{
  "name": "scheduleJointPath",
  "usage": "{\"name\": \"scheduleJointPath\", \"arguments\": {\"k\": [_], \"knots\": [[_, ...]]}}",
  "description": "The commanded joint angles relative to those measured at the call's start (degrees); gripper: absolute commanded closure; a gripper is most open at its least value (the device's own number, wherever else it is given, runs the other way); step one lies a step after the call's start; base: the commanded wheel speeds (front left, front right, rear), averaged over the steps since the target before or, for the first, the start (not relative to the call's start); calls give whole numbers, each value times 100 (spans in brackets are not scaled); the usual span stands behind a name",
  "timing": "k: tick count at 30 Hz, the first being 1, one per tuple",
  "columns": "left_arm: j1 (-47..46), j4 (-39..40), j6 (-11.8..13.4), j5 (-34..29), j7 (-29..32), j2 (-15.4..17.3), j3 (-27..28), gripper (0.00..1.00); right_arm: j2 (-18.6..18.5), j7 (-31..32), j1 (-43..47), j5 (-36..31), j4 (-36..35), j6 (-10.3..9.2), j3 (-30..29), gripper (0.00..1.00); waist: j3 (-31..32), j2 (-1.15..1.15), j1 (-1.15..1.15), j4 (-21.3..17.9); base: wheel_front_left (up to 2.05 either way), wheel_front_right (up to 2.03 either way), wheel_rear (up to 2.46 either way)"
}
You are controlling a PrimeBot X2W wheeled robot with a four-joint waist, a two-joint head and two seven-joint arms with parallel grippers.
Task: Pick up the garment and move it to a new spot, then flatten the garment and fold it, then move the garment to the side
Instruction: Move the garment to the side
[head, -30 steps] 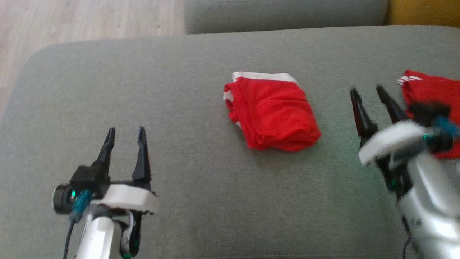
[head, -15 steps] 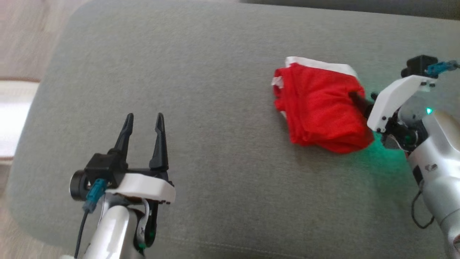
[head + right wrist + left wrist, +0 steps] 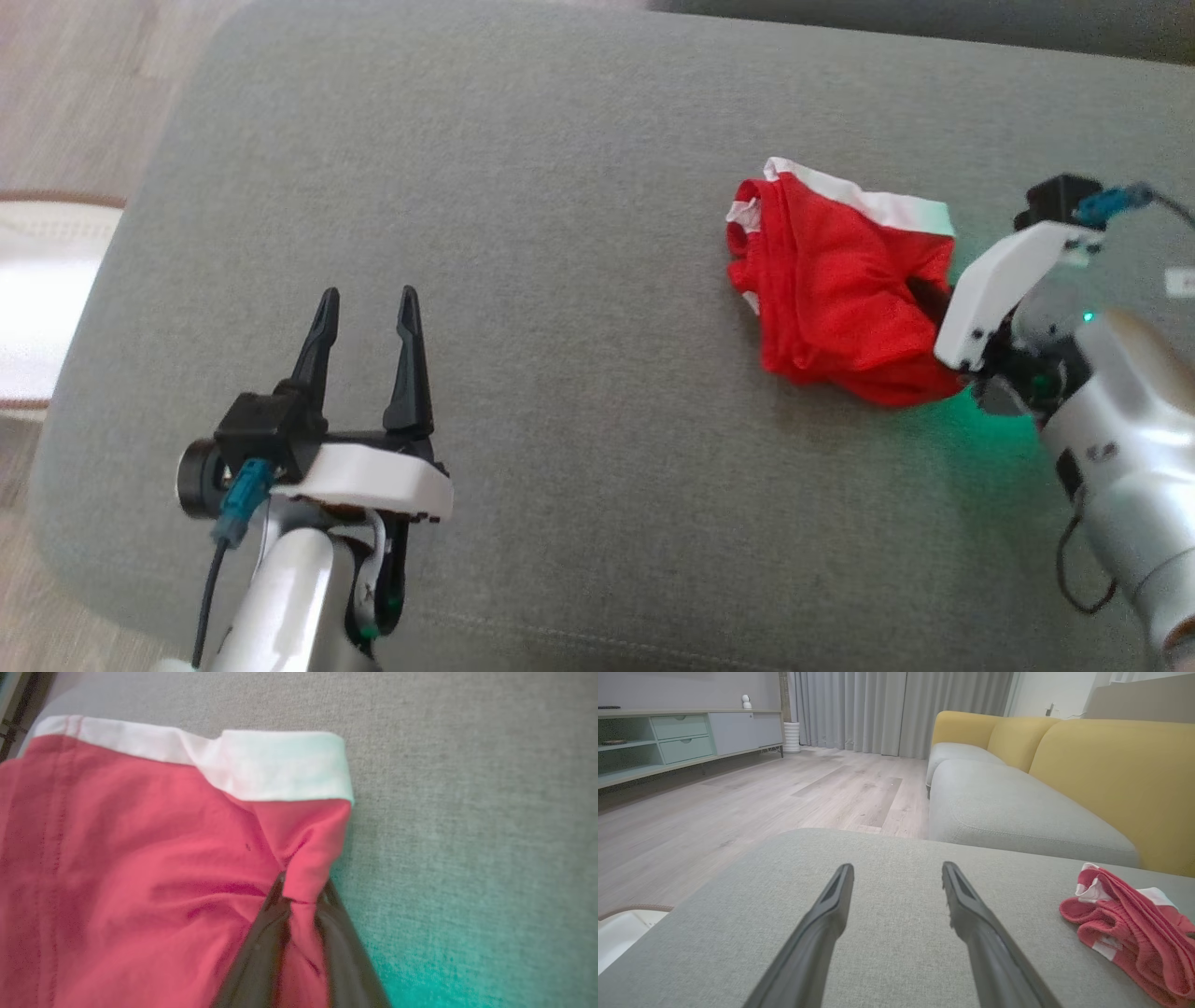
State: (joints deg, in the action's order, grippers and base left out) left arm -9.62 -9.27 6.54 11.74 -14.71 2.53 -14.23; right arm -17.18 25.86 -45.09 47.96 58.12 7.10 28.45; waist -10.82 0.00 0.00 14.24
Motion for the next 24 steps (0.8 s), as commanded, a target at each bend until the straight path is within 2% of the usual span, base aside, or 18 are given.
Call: {"name": "scheduleJointPath", "arguments": {"k": [1,4,7,14,24], "knots": [[-161,175,-16,-39,-29,35,172,0,32,-200,99,71,-169,39,100,100,102,0,0,-118,0,0,0],[-128,144,-82,-119,-29,35,223,0,-24,-692,126,154,-319,39,187,100,262,0,0,-349,0,0,0],[-87,107,-261,-187,-29,35,256,0,-114,-1080,142,340,-524,39,317,100,461,0,0,-788,0,0,0],[-99,-8,-573,-188,-29,35,72,0,-297,-1261,255,769,-863,39,670,100,658,0,0,-1907,0,0,0],[-161,-171,-782,-154,-29,35,-297,0,-407,-1477,336,1095,-1119,39,996,100,678,0,0,-3089,0,0,0]]}}
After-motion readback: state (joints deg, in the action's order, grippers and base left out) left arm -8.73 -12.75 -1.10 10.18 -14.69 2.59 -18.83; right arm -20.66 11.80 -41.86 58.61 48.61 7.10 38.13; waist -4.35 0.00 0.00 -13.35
